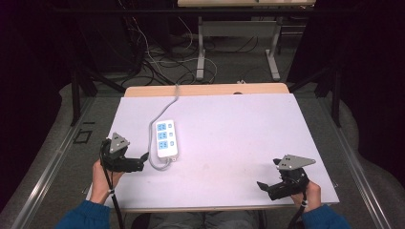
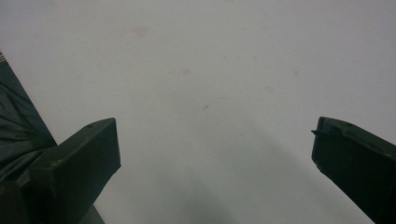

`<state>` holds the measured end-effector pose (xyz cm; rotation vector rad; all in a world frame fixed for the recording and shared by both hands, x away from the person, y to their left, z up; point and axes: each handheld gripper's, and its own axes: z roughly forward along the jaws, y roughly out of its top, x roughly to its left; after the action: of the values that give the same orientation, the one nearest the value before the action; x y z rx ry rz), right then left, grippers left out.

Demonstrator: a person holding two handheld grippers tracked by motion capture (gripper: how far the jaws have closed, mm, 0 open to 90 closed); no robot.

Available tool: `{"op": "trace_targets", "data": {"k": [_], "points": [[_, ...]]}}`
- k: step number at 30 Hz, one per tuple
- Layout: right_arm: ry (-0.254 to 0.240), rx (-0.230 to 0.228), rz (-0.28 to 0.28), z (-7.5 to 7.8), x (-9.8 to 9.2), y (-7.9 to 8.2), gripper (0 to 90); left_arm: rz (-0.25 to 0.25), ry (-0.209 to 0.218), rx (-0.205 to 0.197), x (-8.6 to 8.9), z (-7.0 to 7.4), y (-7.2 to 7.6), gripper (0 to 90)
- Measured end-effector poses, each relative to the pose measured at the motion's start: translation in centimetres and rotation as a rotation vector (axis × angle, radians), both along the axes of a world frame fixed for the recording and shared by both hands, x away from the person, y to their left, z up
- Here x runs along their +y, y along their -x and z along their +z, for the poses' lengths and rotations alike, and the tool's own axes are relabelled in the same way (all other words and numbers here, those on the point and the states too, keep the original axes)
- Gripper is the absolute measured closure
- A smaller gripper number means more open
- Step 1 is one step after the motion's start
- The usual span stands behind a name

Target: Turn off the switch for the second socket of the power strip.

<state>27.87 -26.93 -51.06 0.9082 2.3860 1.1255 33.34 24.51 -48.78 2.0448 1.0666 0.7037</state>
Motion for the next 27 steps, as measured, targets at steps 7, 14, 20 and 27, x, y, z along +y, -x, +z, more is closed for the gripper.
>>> {"op": "trace_targets", "data": {"k": [7,14,20,27], "points": [[-0.001,0.001,-0.005,0.0,0.0,0.0,0.5,-0.013,-0.022,0.007,-0.7,-0.1,-0.8,0.0],[-0.004,-0.003,-0.010,0.0,0.0,0.1,0.5,-0.016,-0.025,0.016,-1.3,-0.2,-1.7,0.0],[0.003,-0.002,0.002,0.0,0.0,0.0,0.5,-0.021,-0.040,0.027,-1.7,-0.4,-2.3,0.0],[0.000,0.004,-0.007,0.0,0.0,0.1,0.5,-0.025,-0.048,0.036,-2.2,-0.4,-3.0,0.0]]}}
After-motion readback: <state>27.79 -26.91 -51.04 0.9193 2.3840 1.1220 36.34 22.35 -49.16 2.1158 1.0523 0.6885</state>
